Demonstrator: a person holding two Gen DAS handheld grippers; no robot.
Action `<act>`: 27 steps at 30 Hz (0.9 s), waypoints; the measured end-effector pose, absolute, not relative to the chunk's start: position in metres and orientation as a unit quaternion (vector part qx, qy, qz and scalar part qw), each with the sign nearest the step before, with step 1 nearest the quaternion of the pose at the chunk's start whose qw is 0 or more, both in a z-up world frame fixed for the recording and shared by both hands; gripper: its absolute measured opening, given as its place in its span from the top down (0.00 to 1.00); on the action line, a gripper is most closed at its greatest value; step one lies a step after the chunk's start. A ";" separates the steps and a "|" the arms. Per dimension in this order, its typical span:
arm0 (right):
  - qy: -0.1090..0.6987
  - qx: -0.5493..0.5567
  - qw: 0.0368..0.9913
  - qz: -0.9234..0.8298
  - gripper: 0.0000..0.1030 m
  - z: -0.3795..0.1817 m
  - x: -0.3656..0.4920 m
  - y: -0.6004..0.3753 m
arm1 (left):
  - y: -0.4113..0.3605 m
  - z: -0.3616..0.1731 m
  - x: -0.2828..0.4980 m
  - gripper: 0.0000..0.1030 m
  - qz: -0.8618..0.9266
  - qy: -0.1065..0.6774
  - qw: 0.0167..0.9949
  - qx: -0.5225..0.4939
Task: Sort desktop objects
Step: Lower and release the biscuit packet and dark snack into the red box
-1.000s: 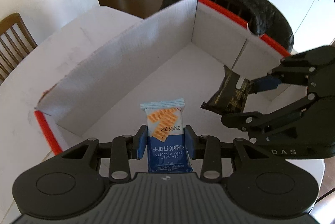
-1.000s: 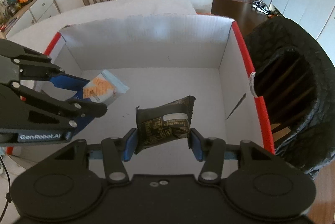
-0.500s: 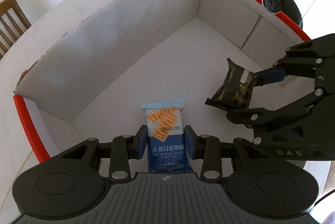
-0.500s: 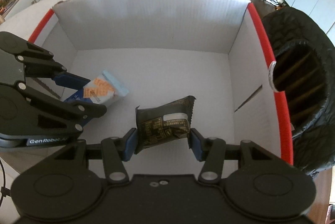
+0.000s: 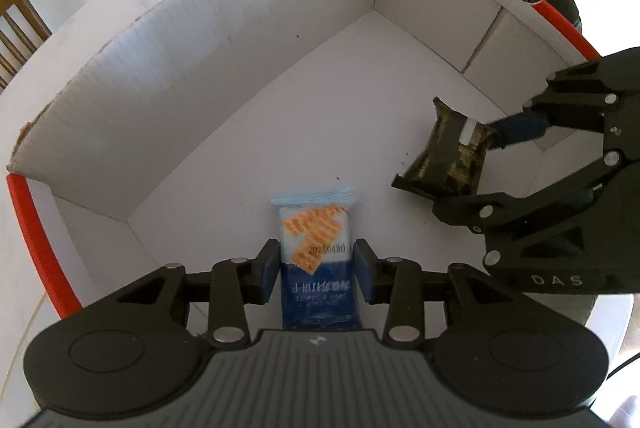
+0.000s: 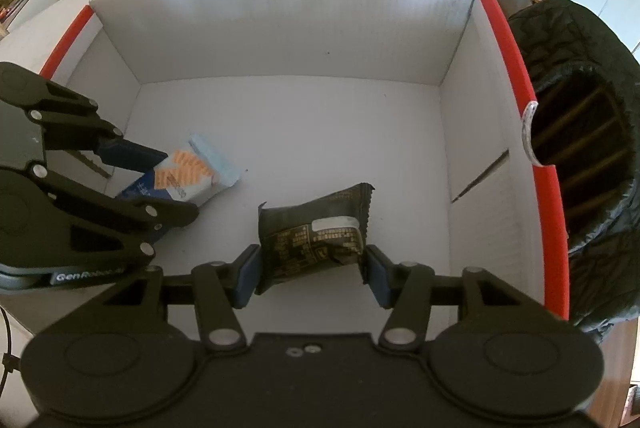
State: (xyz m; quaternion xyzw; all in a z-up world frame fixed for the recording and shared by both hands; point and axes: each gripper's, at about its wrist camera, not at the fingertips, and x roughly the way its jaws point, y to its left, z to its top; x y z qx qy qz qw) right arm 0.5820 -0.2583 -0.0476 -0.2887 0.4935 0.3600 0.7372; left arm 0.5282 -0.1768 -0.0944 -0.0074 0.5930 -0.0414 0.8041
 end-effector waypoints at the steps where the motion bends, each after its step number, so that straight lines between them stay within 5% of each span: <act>1: 0.492 -0.288 0.738 0.360 0.42 -0.047 0.582 -0.259 | -0.177 -0.094 0.528 0.56 -0.043 0.594 0.803 -0.004; 5: 0.489 -0.286 0.742 0.358 0.38 -0.045 0.580 -0.263 | -0.178 -0.090 0.527 0.45 -0.037 0.589 0.807 0.001; 27: 0.448 -0.246 0.762 0.397 0.38 0.008 0.556 -0.281 | -0.170 -0.024 0.486 0.45 -0.022 0.487 0.870 -0.065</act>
